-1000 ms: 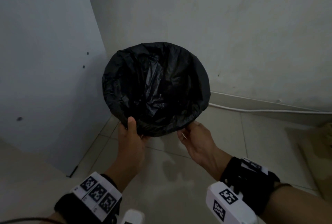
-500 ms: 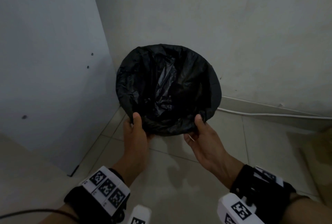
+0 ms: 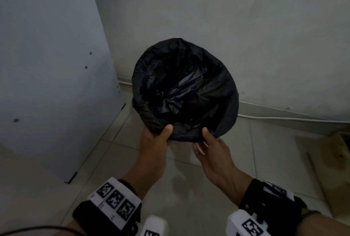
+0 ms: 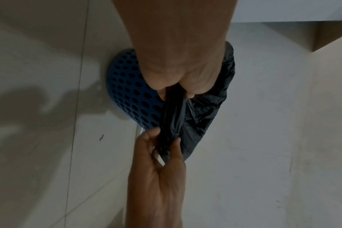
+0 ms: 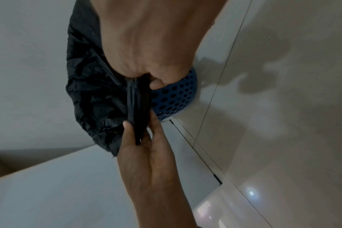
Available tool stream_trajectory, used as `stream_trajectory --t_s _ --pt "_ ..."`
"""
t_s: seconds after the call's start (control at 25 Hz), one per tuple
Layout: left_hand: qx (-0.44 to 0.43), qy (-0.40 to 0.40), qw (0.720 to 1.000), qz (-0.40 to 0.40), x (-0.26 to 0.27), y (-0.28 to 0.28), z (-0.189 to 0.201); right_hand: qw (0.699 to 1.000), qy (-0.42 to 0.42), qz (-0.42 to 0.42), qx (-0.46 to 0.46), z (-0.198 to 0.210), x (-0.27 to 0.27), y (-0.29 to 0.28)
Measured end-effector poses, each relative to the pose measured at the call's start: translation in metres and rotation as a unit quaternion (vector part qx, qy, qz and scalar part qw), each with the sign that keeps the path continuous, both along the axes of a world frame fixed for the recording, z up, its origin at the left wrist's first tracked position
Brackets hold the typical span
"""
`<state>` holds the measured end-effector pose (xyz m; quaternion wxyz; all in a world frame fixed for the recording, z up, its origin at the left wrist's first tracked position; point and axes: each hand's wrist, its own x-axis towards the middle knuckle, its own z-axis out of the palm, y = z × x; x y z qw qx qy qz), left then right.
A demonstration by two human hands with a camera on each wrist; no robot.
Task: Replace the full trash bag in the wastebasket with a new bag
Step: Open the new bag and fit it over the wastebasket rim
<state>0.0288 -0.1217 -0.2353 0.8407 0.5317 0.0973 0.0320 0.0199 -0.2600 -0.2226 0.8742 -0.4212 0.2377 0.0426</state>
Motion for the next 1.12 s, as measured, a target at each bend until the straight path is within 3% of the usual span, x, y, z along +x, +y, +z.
stream_trajectory --t_s 0.12,0.28,0.6,0.88,1.12 --pt "-0.007 0.007 1.000 0.014 0.006 0.012 0.004 1.000 0.002 0.005 0.022 0.002 0.007 -0.005" --pt "-0.100 0.028 0.993 0.049 0.023 0.025 0.010 0.998 -0.018 0.028 0.046 0.015 0.025 0.005" --pt "-0.069 0.015 0.997 0.014 0.022 0.030 0.019 0.997 -0.037 0.047 0.058 0.019 0.032 0.014" --pt "-0.079 0.042 0.996 0.012 0.004 0.004 0.016 0.999 -0.023 -0.024 -0.002 0.012 0.026 0.010" --pt "-0.101 0.089 0.990 -0.051 -0.004 -0.022 0.028 0.997 -0.032 -0.001 0.063 0.012 0.025 0.005"
